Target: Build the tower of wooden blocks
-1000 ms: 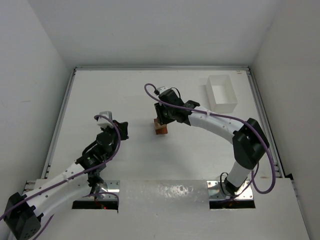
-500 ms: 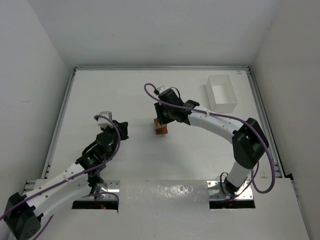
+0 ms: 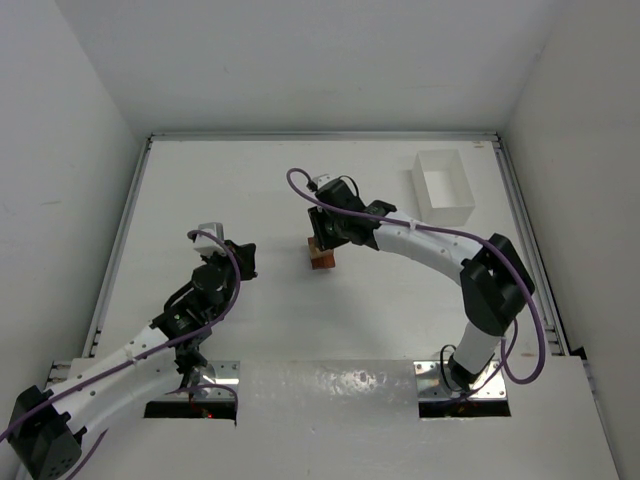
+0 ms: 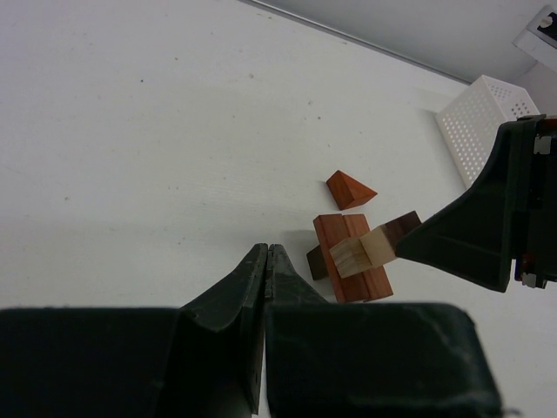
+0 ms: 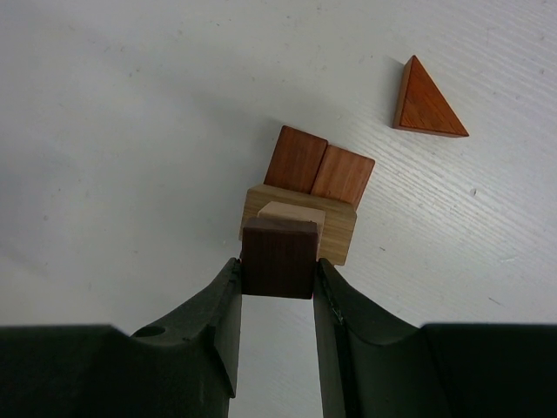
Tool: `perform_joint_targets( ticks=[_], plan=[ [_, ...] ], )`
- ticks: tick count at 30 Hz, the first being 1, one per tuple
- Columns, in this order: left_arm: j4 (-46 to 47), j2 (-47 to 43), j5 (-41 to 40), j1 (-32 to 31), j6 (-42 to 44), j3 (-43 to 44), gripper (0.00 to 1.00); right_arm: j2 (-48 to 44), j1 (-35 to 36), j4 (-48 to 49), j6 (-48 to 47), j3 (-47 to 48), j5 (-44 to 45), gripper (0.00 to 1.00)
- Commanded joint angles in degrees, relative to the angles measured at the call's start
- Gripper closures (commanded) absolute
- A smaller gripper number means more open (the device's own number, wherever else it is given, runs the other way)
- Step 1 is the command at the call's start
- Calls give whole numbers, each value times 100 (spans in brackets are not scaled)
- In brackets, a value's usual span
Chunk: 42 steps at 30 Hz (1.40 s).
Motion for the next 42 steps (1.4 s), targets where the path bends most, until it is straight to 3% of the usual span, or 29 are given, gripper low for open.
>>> perform_joint_targets(
  ticks=[1,25,34,35,38,40,42],
  plan=[
    [192,-62,-9,-66,45,50,100,25,44,88,4,244,24,72],
    [201,-79,27,-66,62,58,100,-36,35,115,48,296,-2,58],
    [122,-184,-140,-66,80,67,100,-896,27,185,-163,306,480,51],
    [87,-202,-175,-66,88,67,100,-1141,18,211,-224,244,603,52],
    [52,-229,-325,-66,106,67,100,-1634,-271,483,-278,-282,728,71],
    [60,-211,-439,-66,115,58,100,-1794,-771,869,-173,-816,465,84],
    [78,-167,-509,-66,115,58,100,-1812,-1262,1263,-146,-1117,-53,89]
  ],
)
